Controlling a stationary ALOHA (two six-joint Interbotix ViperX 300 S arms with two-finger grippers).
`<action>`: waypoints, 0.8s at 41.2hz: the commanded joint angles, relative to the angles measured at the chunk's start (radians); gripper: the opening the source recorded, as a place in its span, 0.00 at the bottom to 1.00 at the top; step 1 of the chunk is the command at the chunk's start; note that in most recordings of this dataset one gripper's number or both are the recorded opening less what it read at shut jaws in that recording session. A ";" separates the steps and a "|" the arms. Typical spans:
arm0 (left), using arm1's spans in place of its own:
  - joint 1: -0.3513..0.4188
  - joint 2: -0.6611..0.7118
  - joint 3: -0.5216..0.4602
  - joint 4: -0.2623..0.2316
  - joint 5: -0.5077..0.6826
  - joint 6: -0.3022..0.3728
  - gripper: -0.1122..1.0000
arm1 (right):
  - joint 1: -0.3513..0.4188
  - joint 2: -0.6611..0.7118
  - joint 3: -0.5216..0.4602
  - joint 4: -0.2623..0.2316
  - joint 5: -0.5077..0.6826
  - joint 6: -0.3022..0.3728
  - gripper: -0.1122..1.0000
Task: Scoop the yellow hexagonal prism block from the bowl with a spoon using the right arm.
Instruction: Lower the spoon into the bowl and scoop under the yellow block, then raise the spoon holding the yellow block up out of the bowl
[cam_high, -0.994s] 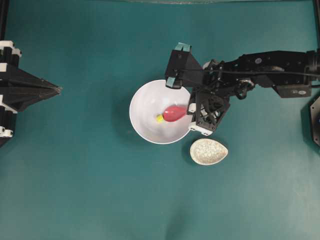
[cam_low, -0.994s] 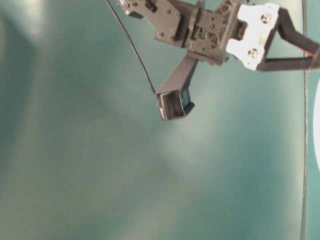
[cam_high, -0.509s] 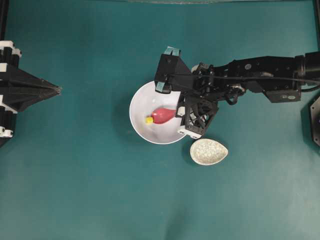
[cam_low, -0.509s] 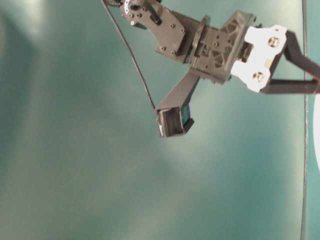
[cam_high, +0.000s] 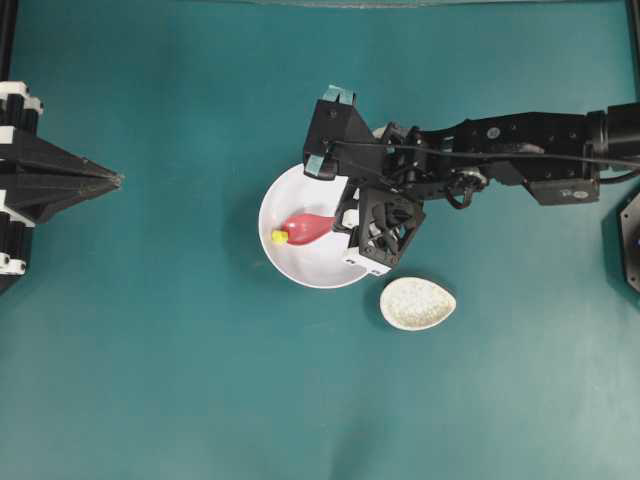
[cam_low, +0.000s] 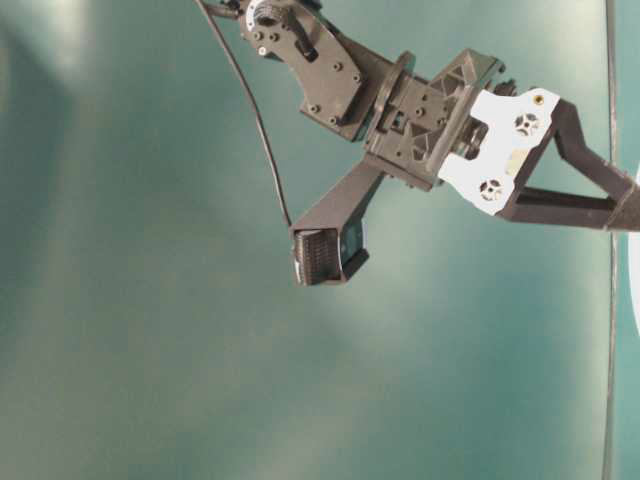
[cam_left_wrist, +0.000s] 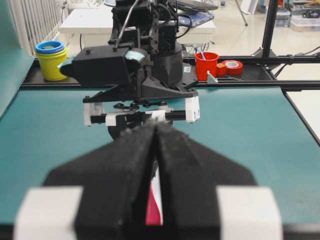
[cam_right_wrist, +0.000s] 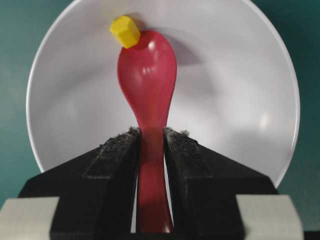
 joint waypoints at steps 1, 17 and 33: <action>0.000 0.009 -0.020 0.002 -0.005 0.002 0.10 | 0.003 -0.017 -0.023 0.006 -0.021 0.000 0.30; 0.002 0.009 -0.020 0.000 0.002 0.002 0.10 | 0.002 -0.029 -0.040 0.006 -0.034 0.000 0.30; 0.000 0.009 -0.020 0.002 0.005 0.000 0.10 | 0.002 -0.077 -0.040 0.003 -0.052 -0.002 0.30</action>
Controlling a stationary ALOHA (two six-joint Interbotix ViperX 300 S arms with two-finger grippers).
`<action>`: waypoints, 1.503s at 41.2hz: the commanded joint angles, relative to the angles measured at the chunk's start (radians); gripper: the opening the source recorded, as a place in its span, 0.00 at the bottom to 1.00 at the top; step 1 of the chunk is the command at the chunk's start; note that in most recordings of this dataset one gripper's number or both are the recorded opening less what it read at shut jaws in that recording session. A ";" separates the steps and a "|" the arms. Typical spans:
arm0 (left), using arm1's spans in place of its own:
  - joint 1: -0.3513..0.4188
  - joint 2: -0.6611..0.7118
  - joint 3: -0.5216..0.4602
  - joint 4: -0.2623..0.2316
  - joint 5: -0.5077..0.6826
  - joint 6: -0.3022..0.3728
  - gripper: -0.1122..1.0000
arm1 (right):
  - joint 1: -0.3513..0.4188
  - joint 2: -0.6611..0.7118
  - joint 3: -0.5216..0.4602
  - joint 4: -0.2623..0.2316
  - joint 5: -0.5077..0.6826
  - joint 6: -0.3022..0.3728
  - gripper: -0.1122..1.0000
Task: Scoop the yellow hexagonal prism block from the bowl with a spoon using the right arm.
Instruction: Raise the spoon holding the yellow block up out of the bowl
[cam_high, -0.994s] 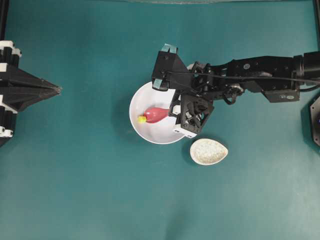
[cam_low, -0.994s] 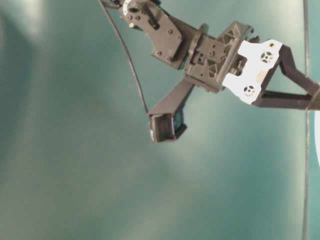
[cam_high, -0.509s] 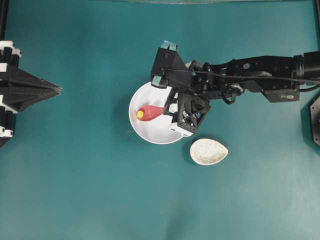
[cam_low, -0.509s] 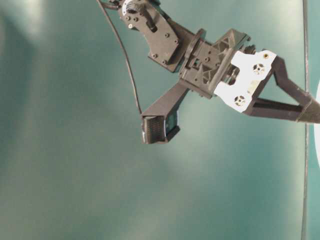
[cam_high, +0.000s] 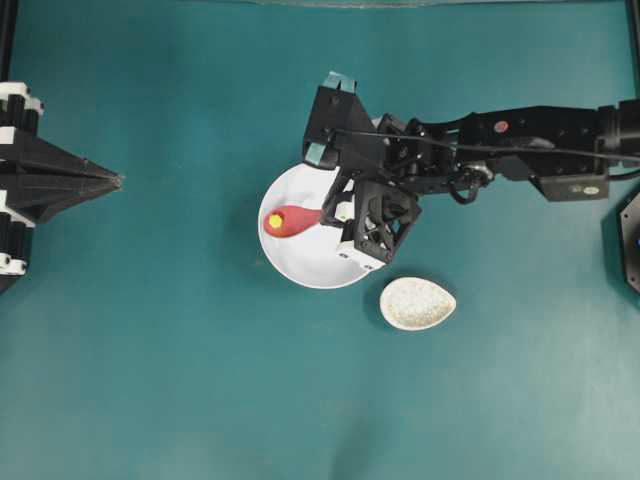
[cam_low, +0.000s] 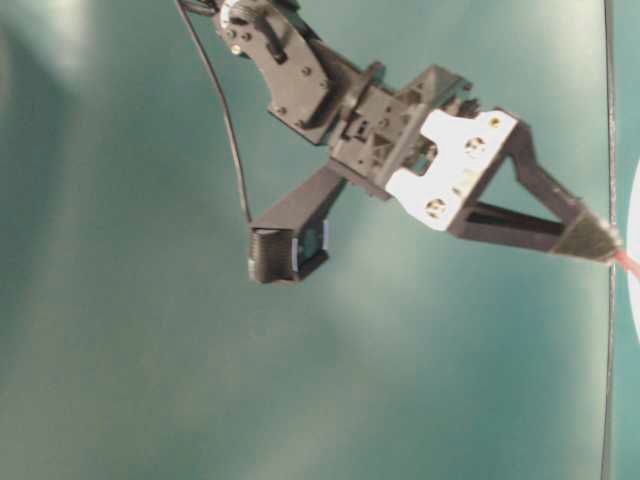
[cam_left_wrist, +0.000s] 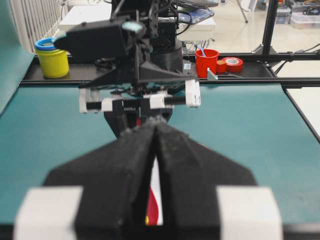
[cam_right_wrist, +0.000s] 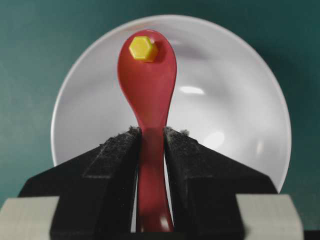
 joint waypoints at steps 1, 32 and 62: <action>0.002 0.009 -0.020 0.003 -0.005 0.002 0.10 | 0.003 -0.046 -0.023 0.000 -0.020 -0.002 0.30; 0.000 0.009 -0.020 0.003 0.003 0.000 0.10 | 0.003 -0.206 0.049 0.000 -0.193 0.005 0.30; 0.000 0.009 -0.020 0.003 0.009 0.000 0.10 | 0.003 -0.492 0.232 0.005 -0.222 0.014 0.30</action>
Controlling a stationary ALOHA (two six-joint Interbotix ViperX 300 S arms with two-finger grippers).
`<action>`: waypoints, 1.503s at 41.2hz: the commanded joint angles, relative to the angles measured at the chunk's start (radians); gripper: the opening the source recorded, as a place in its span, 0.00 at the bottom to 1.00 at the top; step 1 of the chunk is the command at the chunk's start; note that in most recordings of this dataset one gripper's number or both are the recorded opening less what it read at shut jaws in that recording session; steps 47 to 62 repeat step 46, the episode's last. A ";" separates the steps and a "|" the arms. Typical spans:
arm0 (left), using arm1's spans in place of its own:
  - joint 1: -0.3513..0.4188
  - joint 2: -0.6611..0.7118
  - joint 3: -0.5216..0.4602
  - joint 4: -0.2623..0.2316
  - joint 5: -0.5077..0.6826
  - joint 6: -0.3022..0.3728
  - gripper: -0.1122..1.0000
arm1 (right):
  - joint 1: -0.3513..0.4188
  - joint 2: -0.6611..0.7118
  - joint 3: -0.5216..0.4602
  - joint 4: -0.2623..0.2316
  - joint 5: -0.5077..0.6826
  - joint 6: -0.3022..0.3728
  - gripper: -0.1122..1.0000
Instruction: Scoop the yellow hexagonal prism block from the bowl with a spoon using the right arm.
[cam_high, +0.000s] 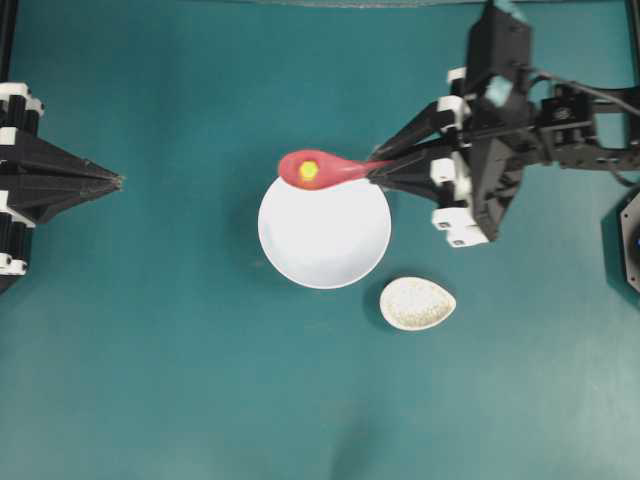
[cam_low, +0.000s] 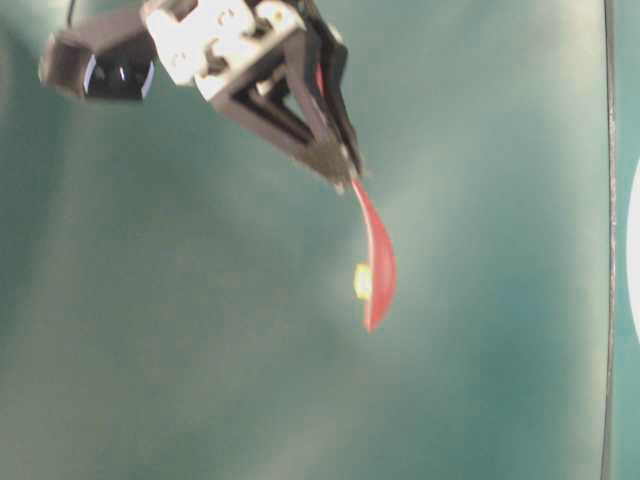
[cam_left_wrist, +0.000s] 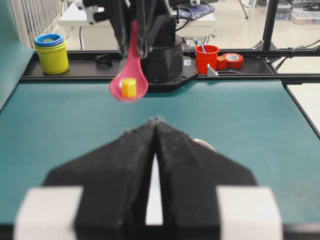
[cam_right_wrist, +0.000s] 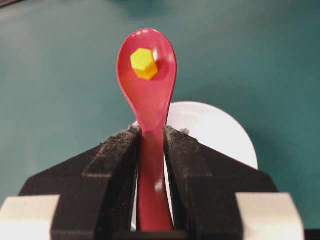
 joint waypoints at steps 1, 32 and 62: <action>0.000 0.009 -0.020 0.002 -0.006 0.000 0.10 | 0.000 -0.054 0.005 0.003 -0.011 0.002 0.30; 0.000 0.008 -0.020 0.002 -0.003 0.000 0.10 | 0.000 -0.086 0.023 -0.002 -0.026 0.002 0.30; 0.000 -0.011 -0.023 0.002 -0.006 0.003 0.10 | 0.002 -0.089 0.025 0.002 -0.029 0.003 0.30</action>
